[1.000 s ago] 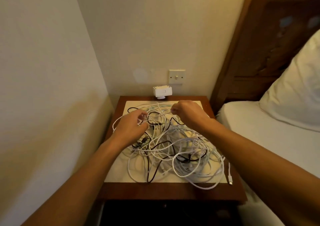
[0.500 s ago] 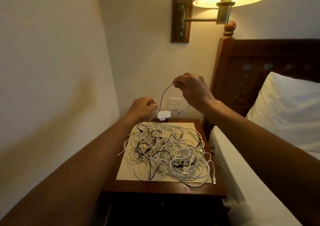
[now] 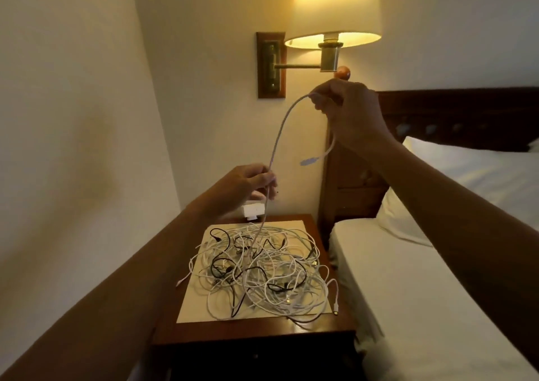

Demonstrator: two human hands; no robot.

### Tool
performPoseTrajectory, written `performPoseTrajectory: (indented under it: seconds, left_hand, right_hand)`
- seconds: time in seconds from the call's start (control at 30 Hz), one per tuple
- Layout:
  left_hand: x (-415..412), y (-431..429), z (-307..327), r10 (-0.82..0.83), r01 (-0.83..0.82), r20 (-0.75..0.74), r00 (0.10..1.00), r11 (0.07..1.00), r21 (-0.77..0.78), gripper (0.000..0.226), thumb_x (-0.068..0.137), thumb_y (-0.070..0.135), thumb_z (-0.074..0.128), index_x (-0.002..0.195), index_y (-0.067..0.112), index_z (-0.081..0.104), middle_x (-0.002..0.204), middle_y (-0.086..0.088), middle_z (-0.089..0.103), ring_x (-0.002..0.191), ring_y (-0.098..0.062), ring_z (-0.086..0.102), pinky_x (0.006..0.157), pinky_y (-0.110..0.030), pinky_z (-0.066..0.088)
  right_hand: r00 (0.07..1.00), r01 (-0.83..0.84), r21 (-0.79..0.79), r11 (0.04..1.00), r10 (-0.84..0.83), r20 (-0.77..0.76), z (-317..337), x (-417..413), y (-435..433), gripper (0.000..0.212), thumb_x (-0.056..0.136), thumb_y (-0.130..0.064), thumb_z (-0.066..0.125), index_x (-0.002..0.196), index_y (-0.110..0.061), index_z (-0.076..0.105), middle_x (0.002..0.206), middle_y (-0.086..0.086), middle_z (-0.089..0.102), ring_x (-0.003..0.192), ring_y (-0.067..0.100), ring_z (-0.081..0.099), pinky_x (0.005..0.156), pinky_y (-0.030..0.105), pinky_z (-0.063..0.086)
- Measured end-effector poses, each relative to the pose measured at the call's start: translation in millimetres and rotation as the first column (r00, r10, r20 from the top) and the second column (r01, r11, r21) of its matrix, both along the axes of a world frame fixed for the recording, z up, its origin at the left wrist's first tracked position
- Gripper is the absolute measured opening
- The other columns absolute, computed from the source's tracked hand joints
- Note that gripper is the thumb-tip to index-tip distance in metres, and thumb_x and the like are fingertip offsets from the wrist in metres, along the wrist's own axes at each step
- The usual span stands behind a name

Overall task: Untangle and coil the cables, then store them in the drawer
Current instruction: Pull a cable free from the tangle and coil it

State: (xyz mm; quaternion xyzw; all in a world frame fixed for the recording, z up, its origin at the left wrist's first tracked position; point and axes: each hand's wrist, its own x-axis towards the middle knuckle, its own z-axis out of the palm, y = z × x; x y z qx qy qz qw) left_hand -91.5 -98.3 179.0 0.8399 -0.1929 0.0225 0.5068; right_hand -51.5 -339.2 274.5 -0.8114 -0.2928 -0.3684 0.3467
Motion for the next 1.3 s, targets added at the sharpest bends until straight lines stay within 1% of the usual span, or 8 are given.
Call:
performPoseTrajectory:
  seconds: [0.23, 0.4, 0.5, 0.63, 0.73, 0.87, 1.0, 1.3]
  left_hand:
    - [-45, 9, 83, 0.089, -0.028, 0.148, 0.985, 0.927, -0.374, 0.025, 0.105, 0.023, 0.053, 0.114, 0.006, 0.069, 0.062, 0.004, 0.043, 0.053, -0.009, 0.034, 0.053, -0.024, 0.033]
    - [-93, -3, 71, -0.192, 0.196, -0.061, 0.98, 0.977, 0.079, 0.03, 0.105, 0.023, 0.049, 0.124, 0.01, 0.068, 0.093, -0.01, 0.073, 0.078, -0.023, 0.068, 0.074, -0.027, 0.056]
    - [-91, 6, 46, -0.125, 0.159, -0.121, 0.985, 0.929, 0.334, 0.028, 0.105, 0.028, 0.051, 0.123, 0.018, 0.07, 0.108, -0.001, 0.077, 0.101, -0.015, 0.072, 0.095, -0.034, 0.054]
    - [-67, 4, 38, 0.242, -0.278, 0.187, 0.952, 0.939, 0.201, 0.03, 0.1, 0.032, 0.063, 0.13, 0.029, 0.063, 0.12, 0.006, 0.068, 0.109, -0.014, 0.067, 0.099, -0.043, 0.052]
    - [-63, -8, 51, 0.351, -0.473, 0.512, 0.784, 0.872, 0.126, 0.063, 0.093, 0.031, 0.073, 0.147, 0.026, 0.043, 0.145, -0.002, 0.049, 0.131, -0.018, 0.049, 0.098, -0.031, 0.042]
    - [-67, -20, 57, 0.249, -0.364, 0.35, 0.903, 0.876, 0.317, 0.053, 0.098, 0.03, 0.066, 0.145, 0.02, 0.045, 0.14, -0.004, 0.059, 0.126, -0.019, 0.055, 0.093, -0.031, 0.045]
    - [-74, 0, 53, -0.027, -0.012, -0.147, 0.989, 0.967, -0.254, 0.023, 0.108, 0.021, 0.047, 0.113, 0.007, 0.064, 0.067, -0.002, 0.056, 0.059, -0.016, 0.056, 0.061, -0.03, 0.053]
    - [-81, 105, 49, 0.134, -0.231, -0.191, 0.972, 0.672, -0.703, 0.023, 0.104, 0.025, 0.048, 0.095, 0.013, 0.065, 0.05, 0.011, 0.024, 0.04, -0.004, 0.021, 0.038, -0.017, 0.019]
  right_hand:
    - [0.966, 0.218, -0.234, 0.947, -0.245, -0.088, -26, 3, -45, 0.027, 0.097, -0.038, 0.067, 0.114, -0.019, 0.076, 0.088, -0.008, 0.053, 0.074, 0.001, 0.048, 0.064, 0.018, 0.032]
    - [0.963, 0.126, -0.211, 0.969, -0.17, -0.207, -12, -6, -51, 0.023, 0.097, -0.035, 0.068, 0.112, -0.021, 0.077, 0.101, -0.003, 0.07, 0.084, 0.007, 0.061, 0.068, 0.021, 0.042]
    - [0.893, -0.113, -0.048, 0.992, 0.08, -0.443, -7, -19, -50, 0.018, 0.103, -0.017, 0.059, 0.114, -0.021, 0.073, 0.106, 0.001, 0.072, 0.091, 0.015, 0.072, 0.079, 0.027, 0.06]
    - [0.599, -0.343, 0.406, 0.847, 0.53, -0.6, -8, -38, -24, 0.036, 0.1, 0.006, 0.042, 0.119, -0.007, 0.07, 0.115, 0.012, 0.072, 0.109, 0.025, 0.072, 0.094, 0.038, 0.059]
    - [0.551, -0.421, 0.376, 0.826, 0.562, -0.617, -13, -50, -7, 0.028, 0.104, -0.003, 0.046, 0.119, -0.006, 0.07, 0.107, 0.009, 0.072, 0.095, 0.023, 0.072, 0.081, 0.032, 0.06]
    - [0.551, -0.491, 0.295, 0.82, 0.554, -0.624, -12, -65, 9, 0.02, 0.104, -0.006, 0.053, 0.123, -0.011, 0.057, 0.101, 0.008, 0.075, 0.077, 0.017, 0.068, 0.066, 0.025, 0.055]
    - [0.776, -0.391, 0.002, 0.92, 0.331, -0.537, -23, -58, 11, 0.023, 0.104, -0.016, 0.057, 0.127, -0.018, 0.055, 0.088, 0.004, 0.073, 0.066, 0.007, 0.063, 0.06, 0.019, 0.052]
    - [0.736, -0.121, 0.013, 0.993, 0.099, -0.669, -166, -23, -66, 0.038, 0.098, -0.045, 0.055, 0.084, -0.015, 0.074, 0.059, -0.008, 0.06, 0.056, 0.007, 0.049, 0.058, 0.029, 0.04]
